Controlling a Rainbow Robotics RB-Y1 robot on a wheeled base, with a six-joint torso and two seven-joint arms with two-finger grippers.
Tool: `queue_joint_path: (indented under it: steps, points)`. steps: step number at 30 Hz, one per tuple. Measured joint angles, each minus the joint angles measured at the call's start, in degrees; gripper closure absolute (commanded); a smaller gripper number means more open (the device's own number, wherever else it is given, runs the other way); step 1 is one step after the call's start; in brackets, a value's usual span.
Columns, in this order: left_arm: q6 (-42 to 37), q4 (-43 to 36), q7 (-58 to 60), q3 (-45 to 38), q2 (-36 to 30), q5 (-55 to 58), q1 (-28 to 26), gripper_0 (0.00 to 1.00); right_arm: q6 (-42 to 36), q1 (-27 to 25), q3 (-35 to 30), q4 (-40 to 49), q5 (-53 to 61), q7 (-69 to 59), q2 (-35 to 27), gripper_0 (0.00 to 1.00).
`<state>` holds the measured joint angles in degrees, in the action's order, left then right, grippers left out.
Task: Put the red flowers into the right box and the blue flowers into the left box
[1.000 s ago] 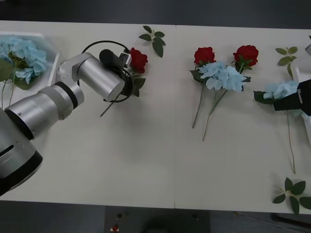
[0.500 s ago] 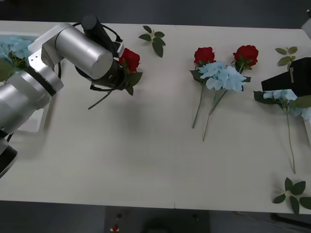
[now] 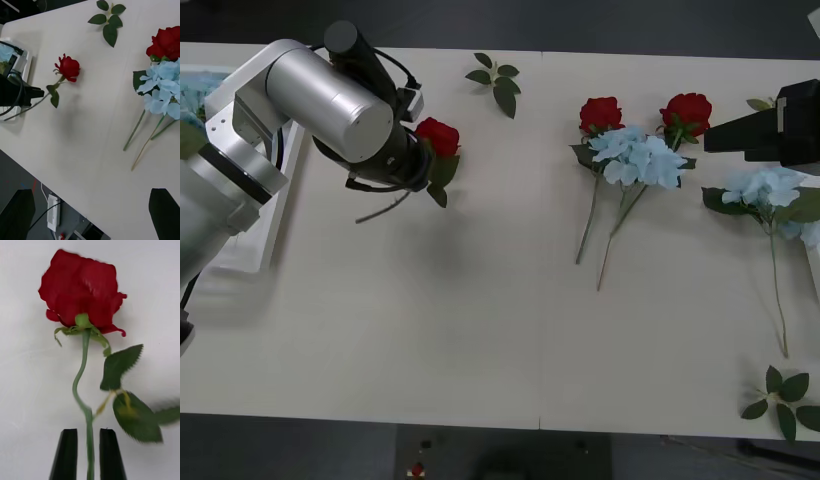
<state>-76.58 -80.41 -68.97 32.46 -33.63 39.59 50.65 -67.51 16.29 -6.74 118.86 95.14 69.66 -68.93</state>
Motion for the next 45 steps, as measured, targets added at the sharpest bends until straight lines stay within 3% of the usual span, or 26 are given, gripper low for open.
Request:
queue_joint_path:
  steps: [9, 16, 27, 36, 45]
  points:
    - [0.04, 0.01, -2.02, 0.0, 0.0, -0.01, -0.13, 0.0, 8.92, 0.51, 2.97, -2.81, 2.43, 0.0, 0.01, 0.11]
    - [-0.19, 0.01, -4.72, -0.25, 0.0, 0.0, -0.13, 0.0, 9.28, 4.0, 7.36, -5.47, 2.43, 0.0, 0.02, 0.11]
    - [-5.5, 0.21, -14.21, -11.45, -0.01, 2.57, -0.13, 0.0, 9.24, 4.03, 7.48, -5.97, 2.43, 0.01, 0.18, 0.11]
    - [12.0, 11.41, -14.21, -8.28, -0.01, 1.54, -0.13, 0.0, 8.86, 4.03, 7.48, -6.22, 4.7, 0.01, 0.16, 0.11]
    - [22.56, 18.23, -14.21, -5.3, 0.27, 1.51, -0.13, 0.0, 8.86, 3.99, 7.48, -6.26, 5.86, 0.04, 0.13, 0.11]
